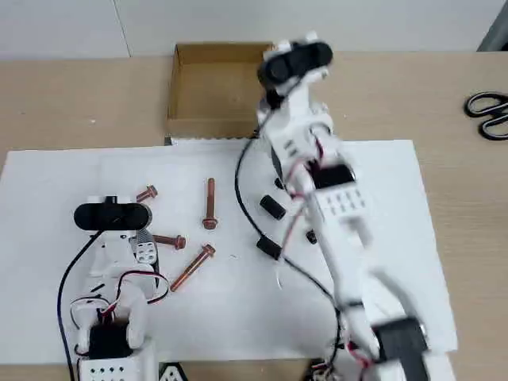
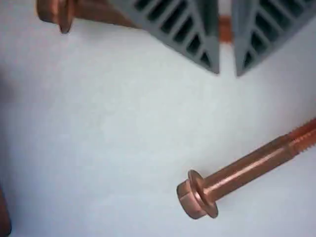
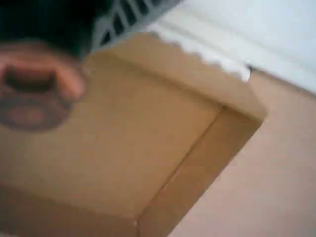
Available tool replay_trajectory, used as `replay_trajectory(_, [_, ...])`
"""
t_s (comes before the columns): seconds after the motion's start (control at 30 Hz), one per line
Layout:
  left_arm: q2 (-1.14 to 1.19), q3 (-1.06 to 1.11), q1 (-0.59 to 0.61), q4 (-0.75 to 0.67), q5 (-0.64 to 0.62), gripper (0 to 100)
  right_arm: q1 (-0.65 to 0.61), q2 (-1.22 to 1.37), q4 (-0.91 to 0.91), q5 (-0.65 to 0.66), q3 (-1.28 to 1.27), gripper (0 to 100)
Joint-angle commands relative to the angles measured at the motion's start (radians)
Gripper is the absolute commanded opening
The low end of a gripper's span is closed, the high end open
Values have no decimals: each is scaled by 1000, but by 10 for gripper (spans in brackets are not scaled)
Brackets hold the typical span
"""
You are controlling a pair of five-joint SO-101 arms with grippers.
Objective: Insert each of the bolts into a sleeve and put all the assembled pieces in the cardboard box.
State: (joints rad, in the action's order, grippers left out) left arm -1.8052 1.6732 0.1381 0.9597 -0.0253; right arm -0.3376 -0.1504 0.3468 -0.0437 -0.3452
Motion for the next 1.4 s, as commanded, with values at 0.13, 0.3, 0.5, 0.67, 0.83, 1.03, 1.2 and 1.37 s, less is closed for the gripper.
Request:
replay_trajectory(0.13, [-14,-7,-5,-26,-2,6,13,369,-35,-6,451,2])
replay_trajectory(0.3, [-14,-7,-3,-25,-2,6,13,584,-35,-6,660,3])
replay_trajectory(0.5, [-14,-7,2,-23,-2,6,13,746,-33,104,799,4])
replay_trajectory(0.67, [-14,-7,3,-23,-2,6,13,780,-27,150,813,12])
replay_trajectory(0.83, [-14,-7,3,-21,-2,6,13,785,27,149,812,162])
replay_trajectory(1.03, [-14,-7,3,-11,-2,6,15,765,65,149,812,159])
replay_trajectory(1.2, [-14,-7,3,-11,-2,6,8,622,255,147,812,83])
replay_trajectory(1.37, [-14,-8,3,-11,-2,6,8,515,490,144,812,9])
